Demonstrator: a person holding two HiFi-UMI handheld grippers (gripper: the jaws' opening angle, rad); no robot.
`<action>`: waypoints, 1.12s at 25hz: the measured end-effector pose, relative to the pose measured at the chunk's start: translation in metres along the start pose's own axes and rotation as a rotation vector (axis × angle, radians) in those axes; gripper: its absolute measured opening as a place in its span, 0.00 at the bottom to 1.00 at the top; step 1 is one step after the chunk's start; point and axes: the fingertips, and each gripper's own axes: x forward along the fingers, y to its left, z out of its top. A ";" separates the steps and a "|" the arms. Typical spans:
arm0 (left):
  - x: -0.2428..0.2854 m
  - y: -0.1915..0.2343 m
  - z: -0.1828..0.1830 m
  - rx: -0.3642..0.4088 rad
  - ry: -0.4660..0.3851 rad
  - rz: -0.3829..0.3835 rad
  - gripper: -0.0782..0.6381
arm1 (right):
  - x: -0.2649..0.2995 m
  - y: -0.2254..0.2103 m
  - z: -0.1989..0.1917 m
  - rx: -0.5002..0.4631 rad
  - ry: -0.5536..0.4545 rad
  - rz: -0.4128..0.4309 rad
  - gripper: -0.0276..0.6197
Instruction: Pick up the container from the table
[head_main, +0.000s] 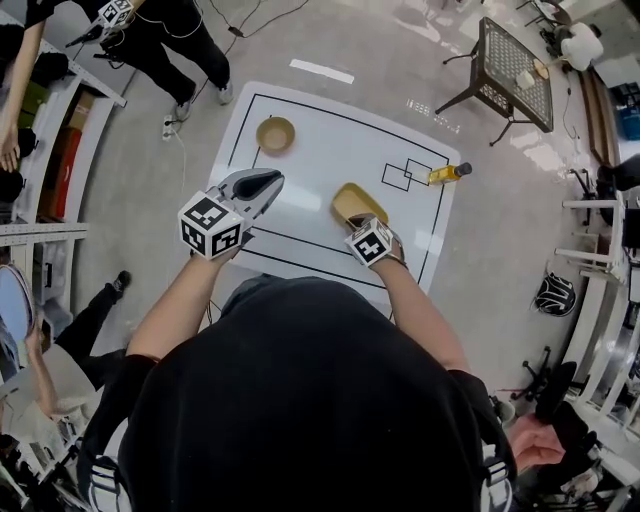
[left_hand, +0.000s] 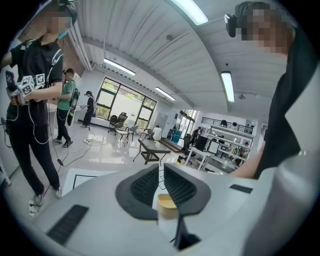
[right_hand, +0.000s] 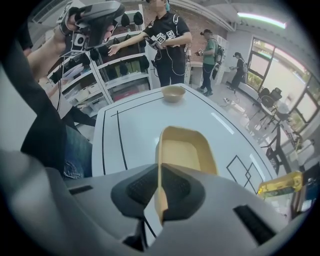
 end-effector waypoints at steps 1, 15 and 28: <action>-0.001 -0.002 0.001 0.002 -0.003 -0.001 0.16 | -0.003 0.000 -0.001 0.000 0.000 -0.005 0.07; -0.026 -0.027 0.003 0.040 -0.007 -0.028 0.16 | -0.040 0.001 -0.003 0.041 -0.030 -0.070 0.07; -0.043 -0.042 -0.004 0.064 -0.004 -0.070 0.16 | -0.063 0.015 -0.009 0.077 -0.059 -0.113 0.07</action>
